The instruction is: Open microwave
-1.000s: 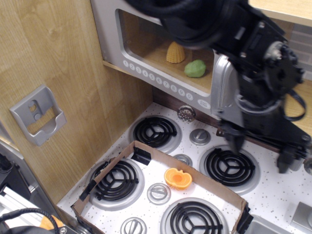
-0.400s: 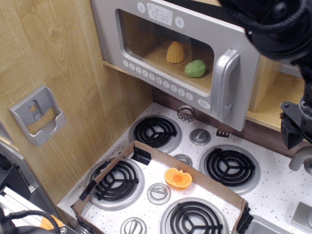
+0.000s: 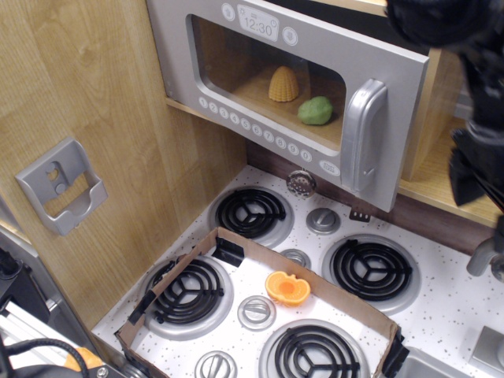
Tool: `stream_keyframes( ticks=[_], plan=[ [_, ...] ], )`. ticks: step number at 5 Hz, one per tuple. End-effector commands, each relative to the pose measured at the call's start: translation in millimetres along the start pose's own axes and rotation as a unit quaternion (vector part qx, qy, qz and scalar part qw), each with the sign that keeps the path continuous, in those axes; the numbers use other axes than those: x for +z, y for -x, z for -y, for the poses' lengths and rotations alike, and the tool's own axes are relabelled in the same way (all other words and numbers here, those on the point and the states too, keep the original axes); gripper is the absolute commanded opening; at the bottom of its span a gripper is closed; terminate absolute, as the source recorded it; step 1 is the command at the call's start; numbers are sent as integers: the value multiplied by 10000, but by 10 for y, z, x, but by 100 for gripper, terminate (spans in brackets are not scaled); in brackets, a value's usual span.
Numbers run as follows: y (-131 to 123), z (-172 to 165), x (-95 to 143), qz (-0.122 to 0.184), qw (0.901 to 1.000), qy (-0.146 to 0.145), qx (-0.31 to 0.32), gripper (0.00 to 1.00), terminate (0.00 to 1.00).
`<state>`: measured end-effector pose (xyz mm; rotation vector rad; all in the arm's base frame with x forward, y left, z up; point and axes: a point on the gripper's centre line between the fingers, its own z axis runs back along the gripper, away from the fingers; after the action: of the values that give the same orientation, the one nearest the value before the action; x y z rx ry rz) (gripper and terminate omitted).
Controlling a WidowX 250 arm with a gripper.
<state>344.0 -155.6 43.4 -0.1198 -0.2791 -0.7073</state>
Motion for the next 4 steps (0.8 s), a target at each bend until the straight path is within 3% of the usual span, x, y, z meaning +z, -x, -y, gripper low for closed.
stream_keyframes(
  ticks=[1, 2, 3, 4],
  plan=[
    [95, -199, 297, 227, 9974, -641, 229, 100, 0],
    [304, -205, 296, 265, 9925, -945, 729, 100, 0],
    [511, -183, 249, 213, 9856, -966, 1374, 100, 0],
    [697, -176, 209, 206, 9806, -1080, 1625, 100, 0]
  ],
)
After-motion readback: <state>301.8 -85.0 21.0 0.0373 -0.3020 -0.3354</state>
